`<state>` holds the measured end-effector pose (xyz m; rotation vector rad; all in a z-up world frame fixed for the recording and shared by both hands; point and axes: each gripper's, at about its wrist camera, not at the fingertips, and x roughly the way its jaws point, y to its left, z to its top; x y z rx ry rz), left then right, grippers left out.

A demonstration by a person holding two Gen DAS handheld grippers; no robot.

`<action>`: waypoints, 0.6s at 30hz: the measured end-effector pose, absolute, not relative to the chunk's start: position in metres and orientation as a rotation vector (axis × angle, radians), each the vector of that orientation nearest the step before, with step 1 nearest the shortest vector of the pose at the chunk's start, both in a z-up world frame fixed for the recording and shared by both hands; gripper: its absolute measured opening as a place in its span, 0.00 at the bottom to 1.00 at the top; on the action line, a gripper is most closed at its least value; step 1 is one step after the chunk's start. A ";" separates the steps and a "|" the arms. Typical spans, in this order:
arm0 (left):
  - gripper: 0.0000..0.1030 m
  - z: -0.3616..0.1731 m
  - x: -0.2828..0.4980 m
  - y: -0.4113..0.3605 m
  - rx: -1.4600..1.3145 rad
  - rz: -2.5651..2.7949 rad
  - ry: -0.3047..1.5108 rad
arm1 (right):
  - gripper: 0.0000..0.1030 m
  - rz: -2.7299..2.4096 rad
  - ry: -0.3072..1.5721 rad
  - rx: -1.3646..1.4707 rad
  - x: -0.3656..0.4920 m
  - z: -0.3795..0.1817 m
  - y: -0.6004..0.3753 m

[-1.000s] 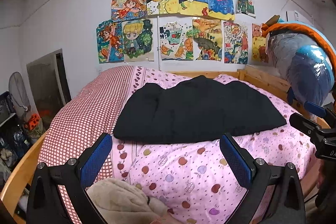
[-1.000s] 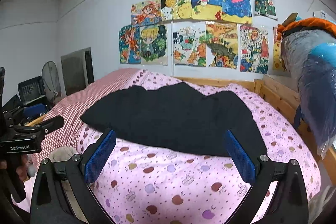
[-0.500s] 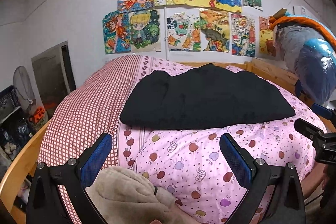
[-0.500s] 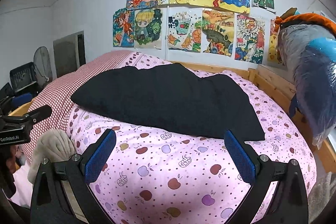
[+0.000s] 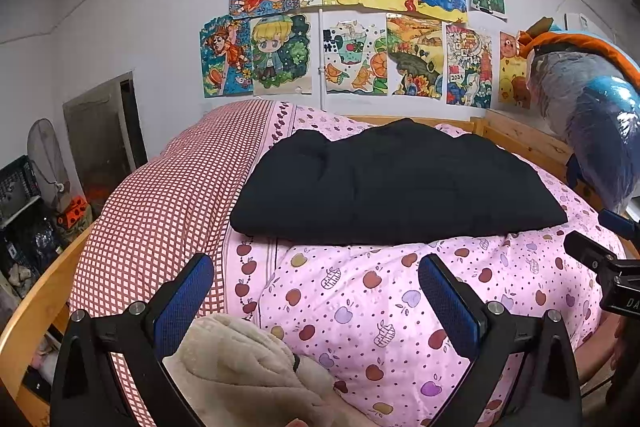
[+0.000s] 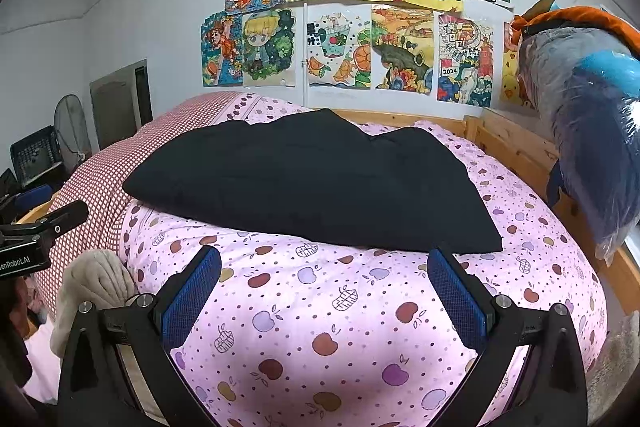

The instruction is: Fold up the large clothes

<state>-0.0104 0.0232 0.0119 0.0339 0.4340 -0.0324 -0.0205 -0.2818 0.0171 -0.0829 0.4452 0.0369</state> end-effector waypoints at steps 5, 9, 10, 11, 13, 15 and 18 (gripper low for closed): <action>1.00 0.013 -0.012 0.020 0.044 -0.035 0.428 | 0.98 0.036 0.447 -0.079 -0.020 0.017 -0.282; 1.00 0.013 -0.013 0.019 0.042 -0.038 0.425 | 0.98 0.036 0.446 -0.079 -0.020 0.017 -0.283; 1.00 0.013 -0.014 0.019 0.042 -0.037 0.425 | 0.98 0.035 0.445 -0.080 -0.020 0.017 -0.283; 1.00 0.013 -0.014 0.019 0.042 -0.037 0.425 | 0.98 0.034 0.446 -0.080 -0.020 0.017 -0.283; 1.00 0.013 -0.014 0.020 0.042 -0.036 0.424 | 0.98 0.035 0.444 -0.079 -0.020 0.018 -0.283; 1.00 0.013 -0.014 0.020 0.040 -0.036 0.425 | 0.98 0.034 0.445 -0.079 -0.020 0.018 -0.283; 1.00 0.013 -0.014 0.020 0.035 -0.037 0.425 | 0.98 0.035 0.445 -0.077 -0.020 0.018 -0.284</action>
